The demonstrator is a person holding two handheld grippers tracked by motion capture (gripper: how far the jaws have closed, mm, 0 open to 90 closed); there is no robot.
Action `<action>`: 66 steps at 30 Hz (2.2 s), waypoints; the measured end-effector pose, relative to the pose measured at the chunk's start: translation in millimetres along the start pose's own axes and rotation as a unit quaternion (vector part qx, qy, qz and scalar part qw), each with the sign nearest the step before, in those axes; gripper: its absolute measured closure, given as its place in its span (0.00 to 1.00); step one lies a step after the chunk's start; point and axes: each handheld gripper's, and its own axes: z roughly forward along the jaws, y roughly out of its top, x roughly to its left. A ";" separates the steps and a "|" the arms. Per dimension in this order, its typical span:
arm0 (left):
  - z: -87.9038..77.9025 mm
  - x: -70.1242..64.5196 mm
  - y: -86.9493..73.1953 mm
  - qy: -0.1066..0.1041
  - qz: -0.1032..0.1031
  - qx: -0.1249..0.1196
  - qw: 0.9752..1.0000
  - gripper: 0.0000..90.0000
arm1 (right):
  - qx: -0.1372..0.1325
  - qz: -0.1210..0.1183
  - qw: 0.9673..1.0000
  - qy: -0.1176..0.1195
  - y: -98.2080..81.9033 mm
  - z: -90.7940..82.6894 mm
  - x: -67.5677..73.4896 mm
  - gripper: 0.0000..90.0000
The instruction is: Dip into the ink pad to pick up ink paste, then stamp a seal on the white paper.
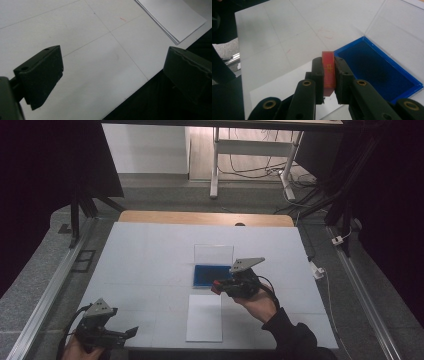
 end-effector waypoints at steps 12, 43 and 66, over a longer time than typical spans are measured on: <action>-0.3 -0.4 0.1 0.000 0.001 -0.001 1.000 0.04 | -0.001 -0.006 1.000 0.012 -5.7 -5.9 13.6 0.89; -1.4 0.5 -0.6 -0.003 0.000 -0.007 1.000 0.04 | 0.021 -0.029 0.999 0.015 -18.2 0.3 32.0 0.89; -1.0 0.7 -0.4 -0.003 0.000 -0.005 1.000 0.04 | 0.049 -0.053 0.997 0.031 -20.6 31.9 38.7 0.89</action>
